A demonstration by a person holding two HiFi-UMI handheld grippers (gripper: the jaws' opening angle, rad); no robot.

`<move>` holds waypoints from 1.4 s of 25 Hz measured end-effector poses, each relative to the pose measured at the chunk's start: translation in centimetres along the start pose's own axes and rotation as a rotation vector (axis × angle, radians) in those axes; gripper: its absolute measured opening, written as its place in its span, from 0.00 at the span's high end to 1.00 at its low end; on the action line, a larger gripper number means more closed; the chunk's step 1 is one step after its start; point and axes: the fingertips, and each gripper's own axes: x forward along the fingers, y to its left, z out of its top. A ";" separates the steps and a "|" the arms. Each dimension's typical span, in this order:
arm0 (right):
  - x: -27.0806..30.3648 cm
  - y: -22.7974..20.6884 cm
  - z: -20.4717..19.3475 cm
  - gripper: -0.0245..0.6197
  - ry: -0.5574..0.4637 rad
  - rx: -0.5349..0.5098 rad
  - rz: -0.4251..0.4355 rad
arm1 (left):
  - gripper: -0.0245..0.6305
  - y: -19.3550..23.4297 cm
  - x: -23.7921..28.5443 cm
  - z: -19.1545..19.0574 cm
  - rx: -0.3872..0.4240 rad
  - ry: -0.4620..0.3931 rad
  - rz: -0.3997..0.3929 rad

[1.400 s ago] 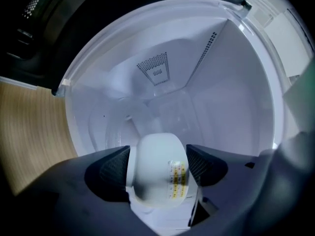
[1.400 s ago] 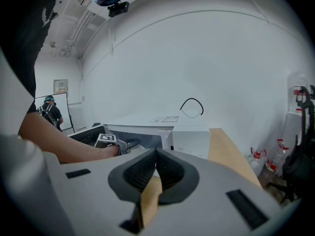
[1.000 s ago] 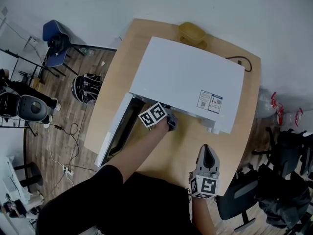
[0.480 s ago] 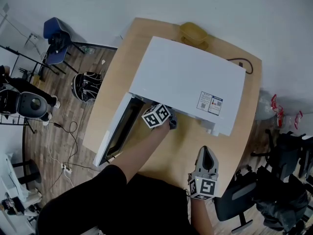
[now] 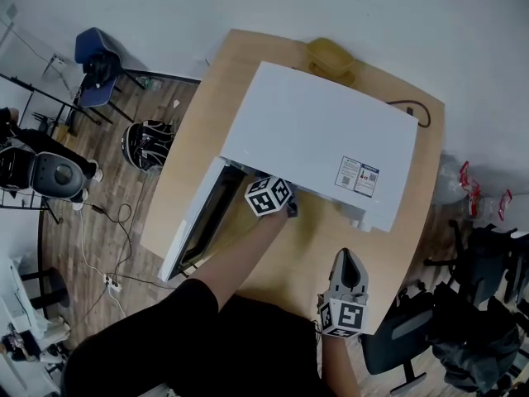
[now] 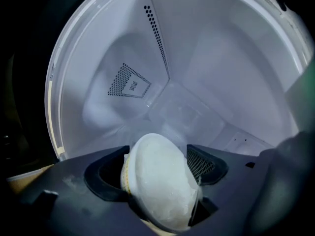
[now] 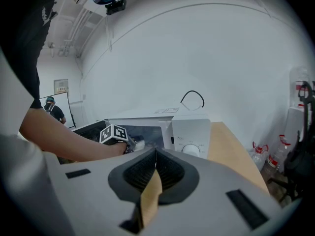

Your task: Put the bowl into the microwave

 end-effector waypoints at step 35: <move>-0.8 0.8 -1.5 0.87 0.045 0.008 0.019 | 0.43 -0.8 0.0 -0.2 0.123 0.027 -0.029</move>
